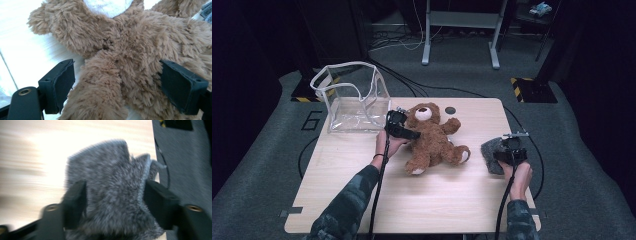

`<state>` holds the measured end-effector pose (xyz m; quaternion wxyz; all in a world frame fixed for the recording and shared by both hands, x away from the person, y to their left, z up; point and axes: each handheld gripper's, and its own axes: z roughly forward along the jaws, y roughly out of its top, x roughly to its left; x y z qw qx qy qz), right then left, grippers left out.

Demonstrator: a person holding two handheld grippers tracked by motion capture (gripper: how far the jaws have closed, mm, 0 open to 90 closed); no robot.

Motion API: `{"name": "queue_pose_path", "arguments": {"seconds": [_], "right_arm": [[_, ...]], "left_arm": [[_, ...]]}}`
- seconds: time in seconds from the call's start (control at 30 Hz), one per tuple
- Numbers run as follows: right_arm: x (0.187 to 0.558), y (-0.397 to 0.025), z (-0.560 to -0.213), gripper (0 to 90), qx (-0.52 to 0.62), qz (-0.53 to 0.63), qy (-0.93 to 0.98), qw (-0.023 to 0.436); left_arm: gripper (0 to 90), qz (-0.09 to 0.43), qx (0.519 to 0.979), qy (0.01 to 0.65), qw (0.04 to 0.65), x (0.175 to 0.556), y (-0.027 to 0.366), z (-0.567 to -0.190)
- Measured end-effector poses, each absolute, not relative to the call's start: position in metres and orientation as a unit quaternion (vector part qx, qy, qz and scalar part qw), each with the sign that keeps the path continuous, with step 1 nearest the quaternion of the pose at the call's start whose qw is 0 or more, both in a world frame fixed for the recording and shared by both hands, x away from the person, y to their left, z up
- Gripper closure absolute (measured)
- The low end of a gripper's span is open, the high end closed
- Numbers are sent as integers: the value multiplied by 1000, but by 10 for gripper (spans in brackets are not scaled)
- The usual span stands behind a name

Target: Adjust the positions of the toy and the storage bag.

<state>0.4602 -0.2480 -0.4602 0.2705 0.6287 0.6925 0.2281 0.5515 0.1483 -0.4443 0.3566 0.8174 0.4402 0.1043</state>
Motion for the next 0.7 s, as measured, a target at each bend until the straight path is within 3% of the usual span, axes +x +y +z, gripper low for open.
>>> {"name": "queue_pose_path", "arguments": {"seconds": [0.03,0.07,0.13,0.3,0.47,0.7], "right_arm": [[460,-248,-460,307,629,228,692,270],[449,-244,-450,214,619,247,695,270],[436,-241,-445,157,605,268,700,270],[407,-232,-447,102,590,292,703,270],[365,-227,-483,28,596,296,694,276],[346,-230,-528,4,612,282,694,254]], "left_arm": [[155,104,817,440,357,551,148,-444],[155,103,817,441,356,551,148,-444],[155,103,817,441,357,551,148,-445],[155,106,817,440,357,551,147,-444],[154,106,816,443,357,551,147,-444],[153,114,817,445,349,551,142,-438]]}}
